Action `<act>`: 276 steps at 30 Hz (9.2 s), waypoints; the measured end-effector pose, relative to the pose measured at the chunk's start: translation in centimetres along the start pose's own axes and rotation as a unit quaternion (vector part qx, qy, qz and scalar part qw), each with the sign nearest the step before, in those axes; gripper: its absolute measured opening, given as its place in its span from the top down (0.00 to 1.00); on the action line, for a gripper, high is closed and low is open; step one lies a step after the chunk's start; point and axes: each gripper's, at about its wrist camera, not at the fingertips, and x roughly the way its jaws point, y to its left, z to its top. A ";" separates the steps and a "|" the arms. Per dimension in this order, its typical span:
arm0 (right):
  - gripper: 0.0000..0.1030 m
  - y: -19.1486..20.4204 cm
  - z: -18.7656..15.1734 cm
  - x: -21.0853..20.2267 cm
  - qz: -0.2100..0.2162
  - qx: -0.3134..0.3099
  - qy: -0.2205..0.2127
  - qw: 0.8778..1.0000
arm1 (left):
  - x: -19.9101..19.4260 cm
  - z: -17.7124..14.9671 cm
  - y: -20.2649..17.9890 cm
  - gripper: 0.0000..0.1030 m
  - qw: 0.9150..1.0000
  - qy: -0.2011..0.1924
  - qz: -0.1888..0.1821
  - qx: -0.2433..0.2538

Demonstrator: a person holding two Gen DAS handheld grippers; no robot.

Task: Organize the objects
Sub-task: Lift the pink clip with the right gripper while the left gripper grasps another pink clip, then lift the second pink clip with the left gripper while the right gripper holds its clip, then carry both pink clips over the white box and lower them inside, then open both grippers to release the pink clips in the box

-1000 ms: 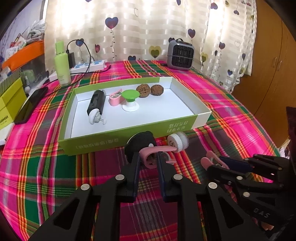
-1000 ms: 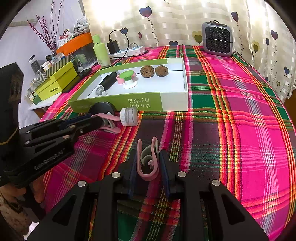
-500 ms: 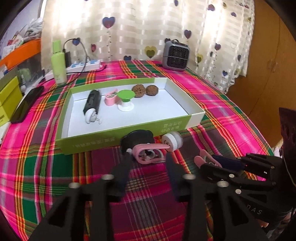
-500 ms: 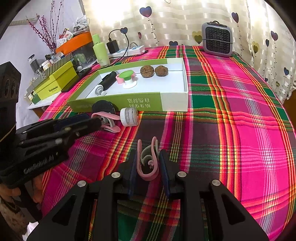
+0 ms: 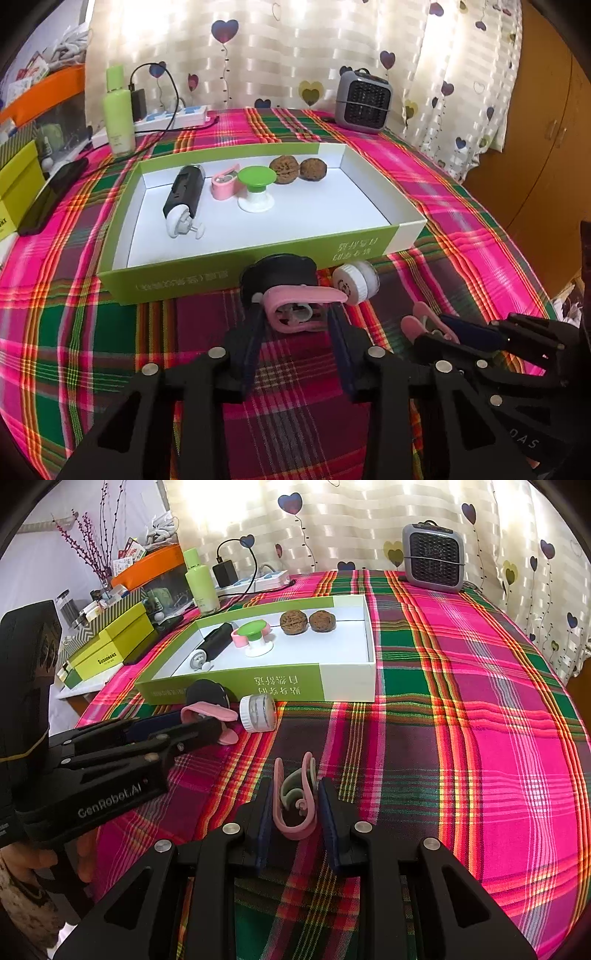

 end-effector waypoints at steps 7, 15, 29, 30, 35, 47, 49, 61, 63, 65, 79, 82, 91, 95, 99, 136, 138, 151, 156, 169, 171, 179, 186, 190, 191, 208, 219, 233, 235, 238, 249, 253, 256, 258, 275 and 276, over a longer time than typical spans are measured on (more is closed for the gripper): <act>0.76 0.0 0.0 0.0 -0.001 -0.001 0.000 1.000 | -0.7 0.0 0.2 0.84 1.000 -0.011 0.004 -0.002; 0.75 0.0 0.0 0.0 0.000 0.000 0.000 1.000 | -2.3 -1.3 -0.6 0.85 1.000 -0.009 -0.027 -0.010; 0.75 -0.1 0.0 0.0 0.001 0.001 0.000 1.000 | -3.1 -3.1 0.0 0.72 0.999 0.018 -0.040 -0.005; 0.75 -0.1 0.0 0.0 0.001 0.001 0.000 1.000 | -3.3 -3.2 -0.1 0.67 0.999 0.015 -0.039 0.006; 0.75 -0.1 0.0 0.0 0.002 0.001 0.000 1.000 | -3.7 -2.9 0.1 0.52 0.999 0.003 -0.038 0.021; 0.75 -0.1 0.0 0.0 0.001 0.002 0.000 1.000 | -2.3 -1.4 1.4 0.51 0.999 0.000 -0.040 -0.015; 0.75 -0.1 0.0 0.0 0.002 0.002 0.000 1.000 | -2.1 -1.5 1.5 0.51 0.999 -0.002 -0.041 -0.017; 0.75 -0.1 0.0 0.1 0.001 0.003 0.000 1.000 | -2.2 -1.8 1.6 0.51 0.999 0.000 -0.051 -0.019; 0.75 -0.2 0.0 0.1 0.000 0.002 0.000 1.000 | -2.4 -2.1 1.5 0.51 0.998 0.001 -0.053 -0.015; 0.75 -0.2 0.0 0.1 0.001 0.002 0.000 1.000 | -2.6 -2.4 1.5 0.51 0.998 0.001 -0.056 -0.010; 0.75 -0.1 0.0 0.1 -0.003 0.001 0.000 1.000 | -3.1 -4.1 1.0 0.51 0.999 0.017 -0.049 0.009; 0.75 -0.1 0.0 0.1 -0.003 0.000 0.000 1.000 | -3.3 -4.2 1.0 0.51 0.998 0.018 -0.052 0.016; 0.75 -0.1 0.1 0.1 -0.003 0.001 0.000 1.000 | -2.3 -3.4 0.1 0.51 0.997 0.024 -0.060 0.051; 0.75 -0.1 0.1 0.1 -0.003 0.001 0.000 1.000 | -1.7 -2.9 -0.9 0.51 0.995 0.028 -0.051 0.075; 0.75 -0.1 0.1 0.1 -0.003 0.001 0.000 1.000 | -1.5 -2.7 -1.1 0.51 0.995 0.030 -0.052 0.082; 0.68 1.8 0.1 0.5 -0.051 -0.047 0.008 0.998 | -0.8 -2.0 -0.7 0.79 0.999 0.022 0.002 0.041; 0.68 1.9 0.1 0.5 -0.055 -0.050 0.008 0.997 | -0.8 -2.0 -0.6 0.79 0.999 0.022 0.002 0.037; 0.76 2.1 0.1 0.5 -0.070 -0.049 0.006 0.996 | -0.7 -1.8 -0.5 0.79 1.000 0.020 0.002 0.020; 0.76 1.8 0.3 0.5 -0.062 -0.040 0.004 0.997 | -0.8 -1.7 -0.6 0.79 1.000 0.019 0.001 0.021; 0.77 2.0 1.1 0.3 -0.037 -0.040 -0.010 0.998 | -1.7 -0.6 -0.2 0.79 1.000 -0.001 0.005 0.007; 0.77 2.1 1.3 0.1 -0.033 -0.040 -0.016 0.999 | -2.0 -0.4 0.0 0.79 1.000 -0.007 0.005 0.005; 0.77 2.1 2.5 -0.4 -0.030 -0.044 -0.033 0.998 | -2.7 0.8 0.5 0.79 1.000 -0.019 0.012 0.001; 0.77 2.1 3.9 -0.7 -0.027 -0.044 -0.050 0.997 | -3.3 2.1 1.1 0.79 0.999 -0.033 0.014 0.001; 0.77 2.0 4.7 -0.7 -0.030 -0.048 -0.057 0.997 | -3.5 2.9 1.8 0.79 0.999 -0.042 0.019 -0.005; 0.77 2.0 4.9 -0.7 -0.030 -0.049 -0.057 0.997 | -3.5 3.2 2.0 0.79 0.999 -0.044 0.018 -0.007; 0.76 1.6 10.0 2.4 -0.018 -0.061 -0.049 0.997 | -0.2 6.7 4.8 0.79 0.999 -0.028 0.011 -0.033; 0.76 1.2 12.1 6.1 -0.015 -0.052 -0.013 0.998 | 2.9 8.2 5.3 0.79 0.999 -0.008 0.011 -0.032; 0.76 0.8 12.9 9.1 -0.020 -0.050 0.022 0.998 | 5.7 8.9 5.8 0.79 0.999 0.013 0.012 -0.038; 0.76 0.8 12.9 9.2 -0.019 -0.050 0.023 0.998 | 5.9 9.0 5.8 0.79 0.999 0.015 0.014 -0.035; 0.76 0.7 12.9 9.6 -0.020 -0.050 0.029 0.998 | 6.4 8.9 5.9 0.79 0.999 0.022 0.015 -0.036; 0.76 0.7 13.0 10.4 -0.027 -0.052 0.036 0.998 | 6.9 9.0 5.9 0.79 0.999 0.025 0.017 -0.033; 0.76 0.7 13.1 10.5 -0.028 -0.051 0.036 0.998 | 7.0 9.0 5.9 0.79 0.999 0.026 0.018 -0.033; 0.76 0.7 13.1 10.5 -0.029 -0.051 0.036 0.998 | 7.0 9.0 5.8 0.79 0.999 0.027 0.022 -0.029; 0.76 0.7 13.0 10.4 -0.031 -0.051 0.035 0.998 | 7.0 9.0 5.7 0.78 0.999 0.027 0.024 -0.028; 0.51 1.1 12.2 9.3 -0.055 -0.073 0.020 0.996 | 5.4 8.6 6.1 0.56 0.999 0.018 0.031 -0.038; 0.51 1.0 12.2 9.1 -0.052 -0.069 0.018 0.996 | 5.1 8.5 6.0 0.55 0.999 0.016 0.029 -0.038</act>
